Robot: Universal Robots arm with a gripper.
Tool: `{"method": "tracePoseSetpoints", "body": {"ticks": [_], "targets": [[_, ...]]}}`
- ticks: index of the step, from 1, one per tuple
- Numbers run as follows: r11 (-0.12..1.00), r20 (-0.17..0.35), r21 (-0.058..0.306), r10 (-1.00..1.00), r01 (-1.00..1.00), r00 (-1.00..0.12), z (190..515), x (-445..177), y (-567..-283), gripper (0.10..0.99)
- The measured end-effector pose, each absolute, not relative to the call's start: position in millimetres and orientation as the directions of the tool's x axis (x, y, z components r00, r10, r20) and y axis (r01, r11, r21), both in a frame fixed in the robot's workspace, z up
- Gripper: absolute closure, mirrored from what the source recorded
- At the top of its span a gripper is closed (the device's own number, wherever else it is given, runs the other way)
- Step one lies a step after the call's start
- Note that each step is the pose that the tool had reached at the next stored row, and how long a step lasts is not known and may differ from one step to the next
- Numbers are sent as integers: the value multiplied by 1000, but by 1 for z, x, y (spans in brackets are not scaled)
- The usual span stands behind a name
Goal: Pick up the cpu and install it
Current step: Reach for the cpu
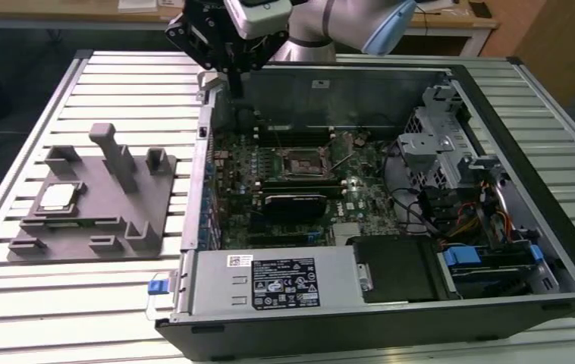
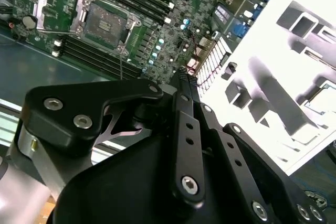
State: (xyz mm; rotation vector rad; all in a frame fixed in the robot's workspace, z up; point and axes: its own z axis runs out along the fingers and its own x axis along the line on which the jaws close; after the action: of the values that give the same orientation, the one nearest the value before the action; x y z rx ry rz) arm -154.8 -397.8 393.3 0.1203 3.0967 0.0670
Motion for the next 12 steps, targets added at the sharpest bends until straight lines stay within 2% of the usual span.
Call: {"method": "tracePoseSetpoints", "body": {"ticks": [12], "targets": [[996, -40, 45, 79, 77, -996, 393, -170, -398, 980]]}}
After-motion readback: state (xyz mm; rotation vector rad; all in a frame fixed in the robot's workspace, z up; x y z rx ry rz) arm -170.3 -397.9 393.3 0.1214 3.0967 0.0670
